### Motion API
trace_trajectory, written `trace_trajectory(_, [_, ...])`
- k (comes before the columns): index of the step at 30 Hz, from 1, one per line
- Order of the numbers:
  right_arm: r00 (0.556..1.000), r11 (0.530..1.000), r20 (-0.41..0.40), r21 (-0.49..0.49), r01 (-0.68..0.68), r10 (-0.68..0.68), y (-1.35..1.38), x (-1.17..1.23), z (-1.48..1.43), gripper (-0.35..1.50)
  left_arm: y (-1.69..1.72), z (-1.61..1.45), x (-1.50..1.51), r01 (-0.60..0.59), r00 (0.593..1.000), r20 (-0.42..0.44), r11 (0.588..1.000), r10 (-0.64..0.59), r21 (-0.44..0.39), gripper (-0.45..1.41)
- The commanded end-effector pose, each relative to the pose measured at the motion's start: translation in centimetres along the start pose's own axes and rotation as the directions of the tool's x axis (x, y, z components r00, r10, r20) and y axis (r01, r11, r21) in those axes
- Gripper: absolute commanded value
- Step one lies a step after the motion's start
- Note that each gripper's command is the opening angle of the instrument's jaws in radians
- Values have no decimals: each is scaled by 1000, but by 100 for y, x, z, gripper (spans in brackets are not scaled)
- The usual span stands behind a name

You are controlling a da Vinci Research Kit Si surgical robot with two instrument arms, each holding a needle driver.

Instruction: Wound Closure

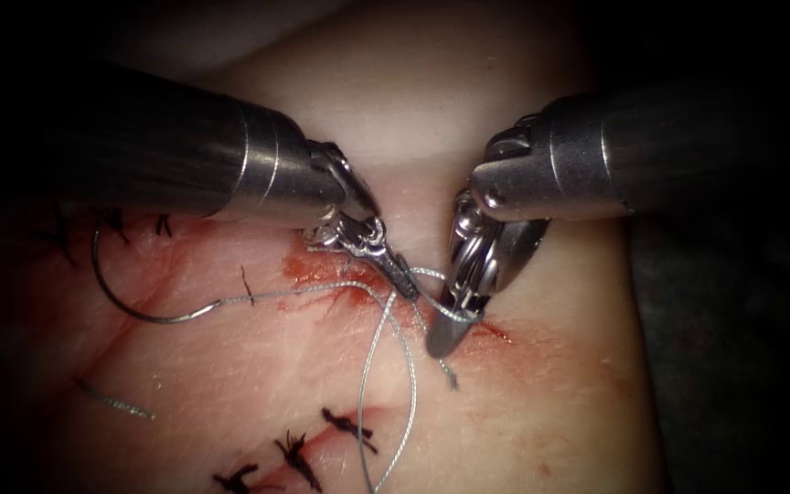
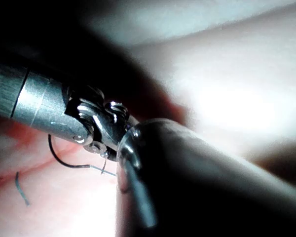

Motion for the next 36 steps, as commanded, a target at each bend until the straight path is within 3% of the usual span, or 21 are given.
trace_trajectory(1, [1000, 1000, 1, -4, 5, -5, 0, 11, 4, -5, -4, 5, 3, 0, 1000, 1, 1000, 0, 0, -45])
trace_trajectory(6, [1000, 1000, -22, -12, -6, 6, 6, 16, 5, 9, -4, 7, 2, 0, 1000, 0, 1000, 0, 8, -45])
trace_trajectory(13, [999, 998, -23, -42, -44, 43, 10, 17, 11, 9, -9, 11, -1, -4, 1000, 9, 1000, 4, 13, -45])
trace_trajectory(18, [995, 994, -23, -50, -96, 95, 10, 17, 15, 22, -9, 11, -2, -5, 1000, 12, 1000, 4, 13, -45])
trace_trajectory(23, [990, 989, -24, -48, -138, 137, 7, 18, 15, 52, -10, 11, -3, -6, 1000, 13, 1000, 6, 14, -45])
trace_trajectory(36, [987, 986, -23, -50, -159, 158, 2, 21, 20, 57, -10, 11, -3, -6, 1000, 17, 1000, 6, 15, -45])
